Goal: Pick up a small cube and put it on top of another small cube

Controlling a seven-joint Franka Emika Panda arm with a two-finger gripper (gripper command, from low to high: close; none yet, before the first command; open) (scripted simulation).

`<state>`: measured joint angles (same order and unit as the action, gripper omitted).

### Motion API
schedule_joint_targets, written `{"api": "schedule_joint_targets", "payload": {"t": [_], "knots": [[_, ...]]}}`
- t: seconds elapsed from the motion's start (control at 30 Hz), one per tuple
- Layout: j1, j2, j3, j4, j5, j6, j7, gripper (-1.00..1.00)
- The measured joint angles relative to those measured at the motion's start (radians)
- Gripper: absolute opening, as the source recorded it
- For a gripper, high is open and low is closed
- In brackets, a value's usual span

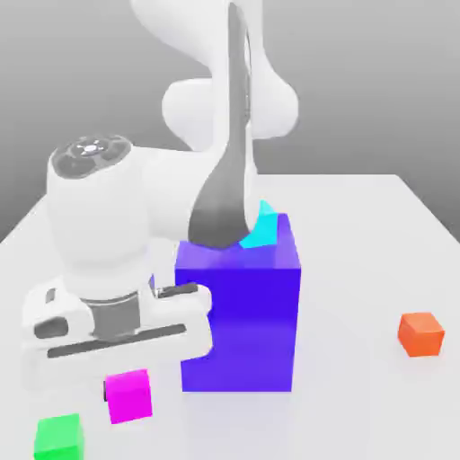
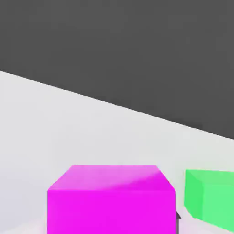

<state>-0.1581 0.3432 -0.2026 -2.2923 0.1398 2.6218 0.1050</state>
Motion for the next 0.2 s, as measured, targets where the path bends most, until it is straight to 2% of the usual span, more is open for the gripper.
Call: {"api": "schedule_joint_targets", "payload": {"t": [0.03,0.2], "knots": [[-0.023,0.041,0.005,0.015,0.018,0.026,-0.020,1.00],[-0.023,0.041,0.005,0.015,0.018,0.026,-0.020,1.00]]}}
